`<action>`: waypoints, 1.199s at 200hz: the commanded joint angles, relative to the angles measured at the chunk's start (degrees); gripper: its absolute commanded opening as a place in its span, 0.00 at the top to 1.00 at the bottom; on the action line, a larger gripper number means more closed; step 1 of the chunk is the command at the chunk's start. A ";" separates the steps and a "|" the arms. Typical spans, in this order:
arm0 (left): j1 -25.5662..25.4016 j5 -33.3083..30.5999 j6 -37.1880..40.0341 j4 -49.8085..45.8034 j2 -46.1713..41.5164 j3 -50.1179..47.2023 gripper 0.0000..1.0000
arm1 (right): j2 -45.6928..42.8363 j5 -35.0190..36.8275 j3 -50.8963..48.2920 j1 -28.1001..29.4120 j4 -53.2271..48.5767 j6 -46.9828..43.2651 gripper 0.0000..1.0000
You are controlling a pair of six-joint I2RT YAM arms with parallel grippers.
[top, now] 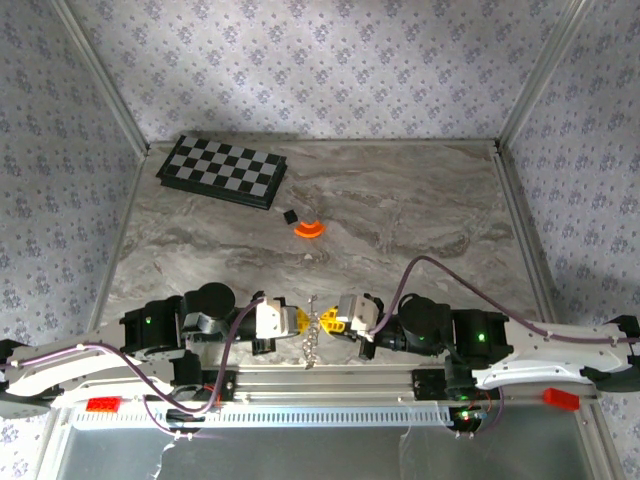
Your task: Put the keys on the keyring
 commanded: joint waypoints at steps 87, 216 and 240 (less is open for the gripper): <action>-0.44 0.79 -0.27 1.50 -0.69 1.82 1.00 | -0.01 -1.46 0.07 -0.35 0.41 0.38 1.00; -0.44 1.05 -0.37 1.50 -0.75 1.81 1.00 | 1.23 -2.21 -0.17 -0.82 0.72 0.41 1.00; -0.39 1.14 -0.34 1.56 -0.76 1.76 1.00 | 1.31 -2.67 -0.19 -1.09 1.01 0.40 1.00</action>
